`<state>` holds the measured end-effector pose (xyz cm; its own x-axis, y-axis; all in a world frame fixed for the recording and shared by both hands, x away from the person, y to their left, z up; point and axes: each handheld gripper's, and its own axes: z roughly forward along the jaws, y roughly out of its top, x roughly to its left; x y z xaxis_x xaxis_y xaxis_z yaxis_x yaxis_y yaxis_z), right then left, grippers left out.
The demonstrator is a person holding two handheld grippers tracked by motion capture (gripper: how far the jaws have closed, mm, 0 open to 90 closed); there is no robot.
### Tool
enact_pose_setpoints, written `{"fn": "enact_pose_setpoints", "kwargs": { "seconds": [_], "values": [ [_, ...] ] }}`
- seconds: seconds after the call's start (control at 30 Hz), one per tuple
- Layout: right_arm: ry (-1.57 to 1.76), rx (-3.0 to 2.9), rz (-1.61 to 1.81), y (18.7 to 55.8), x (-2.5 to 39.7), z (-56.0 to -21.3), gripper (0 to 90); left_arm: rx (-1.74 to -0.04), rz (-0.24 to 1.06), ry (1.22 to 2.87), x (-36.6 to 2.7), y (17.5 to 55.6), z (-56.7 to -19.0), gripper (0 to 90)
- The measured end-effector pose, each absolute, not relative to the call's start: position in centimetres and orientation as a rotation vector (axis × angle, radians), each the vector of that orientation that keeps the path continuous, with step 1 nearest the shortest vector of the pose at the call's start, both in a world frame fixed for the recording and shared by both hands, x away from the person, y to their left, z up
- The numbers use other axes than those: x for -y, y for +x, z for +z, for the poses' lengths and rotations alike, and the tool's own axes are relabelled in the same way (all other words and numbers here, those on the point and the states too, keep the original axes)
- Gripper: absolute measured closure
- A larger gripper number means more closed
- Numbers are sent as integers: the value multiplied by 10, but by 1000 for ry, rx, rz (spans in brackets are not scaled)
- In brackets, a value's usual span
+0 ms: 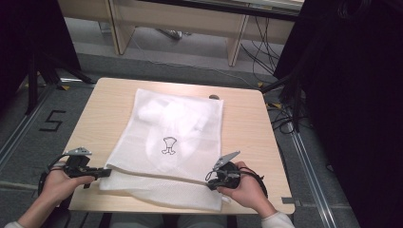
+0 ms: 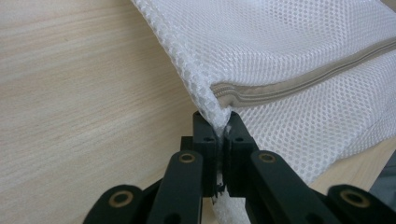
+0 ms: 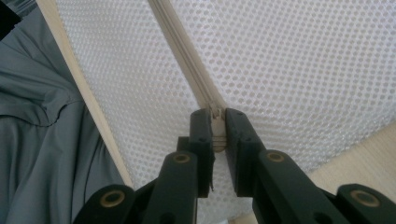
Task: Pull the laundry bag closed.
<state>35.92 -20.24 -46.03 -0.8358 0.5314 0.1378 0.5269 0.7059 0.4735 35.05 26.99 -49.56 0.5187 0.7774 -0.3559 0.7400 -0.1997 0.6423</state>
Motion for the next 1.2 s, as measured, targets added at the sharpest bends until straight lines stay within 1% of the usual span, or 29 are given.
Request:
{"fn": "enact_pose_setpoints", "kwargs": {
  "seconds": [0.67, 1.1, 1.13, 1.2],
  "values": [
    [935, -2886, 770, 356, 220, -467, 826, -1244, 59, 1959, -270, 350, -497, 856],
    [915, -2904, 726, 357, 221, -474, 825, -1241, 37, 1976, -272, 349, -498, 854],
    [969, -2908, 706, 355, 220, -473, 825, -1242, 38, 1974, -272, 349, -498, 854],
    [959, -2914, 707, 355, 220, -473, 825, -1243, 37, 1971, -272, 349, -498, 854]
  ]
}}
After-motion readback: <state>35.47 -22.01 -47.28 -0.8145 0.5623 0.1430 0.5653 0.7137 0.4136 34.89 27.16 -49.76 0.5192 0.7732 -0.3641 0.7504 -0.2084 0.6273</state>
